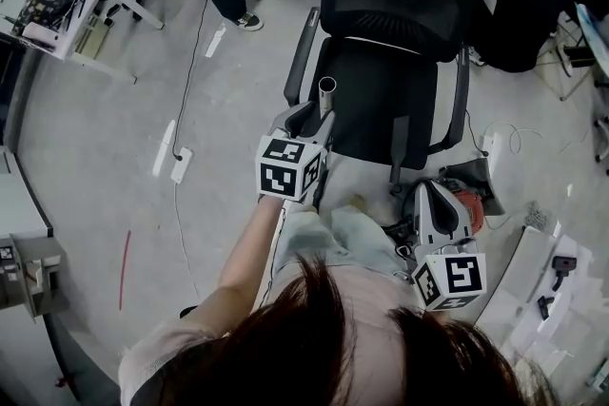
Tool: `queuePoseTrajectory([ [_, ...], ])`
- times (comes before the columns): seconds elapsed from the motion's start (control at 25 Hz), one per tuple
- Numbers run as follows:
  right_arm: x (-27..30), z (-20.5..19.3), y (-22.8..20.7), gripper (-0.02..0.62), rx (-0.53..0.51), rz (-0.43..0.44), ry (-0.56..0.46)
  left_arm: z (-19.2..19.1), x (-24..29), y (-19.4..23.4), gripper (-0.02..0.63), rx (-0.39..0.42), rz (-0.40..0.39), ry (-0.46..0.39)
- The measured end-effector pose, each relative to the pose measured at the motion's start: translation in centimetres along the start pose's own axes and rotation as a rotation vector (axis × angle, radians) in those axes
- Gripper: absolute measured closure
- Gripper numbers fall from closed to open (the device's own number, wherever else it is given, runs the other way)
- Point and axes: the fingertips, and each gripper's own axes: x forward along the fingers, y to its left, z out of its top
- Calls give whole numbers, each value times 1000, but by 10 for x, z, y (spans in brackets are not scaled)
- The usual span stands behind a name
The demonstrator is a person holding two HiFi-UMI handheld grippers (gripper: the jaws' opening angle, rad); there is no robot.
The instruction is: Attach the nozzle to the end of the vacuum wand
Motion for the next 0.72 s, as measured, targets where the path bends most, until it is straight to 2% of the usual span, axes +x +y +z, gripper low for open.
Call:
queuePoseTrajectory([
  [0.72,1,-6,-24,572,39,-25,7,-13,48,8,463,52,36,89],
])
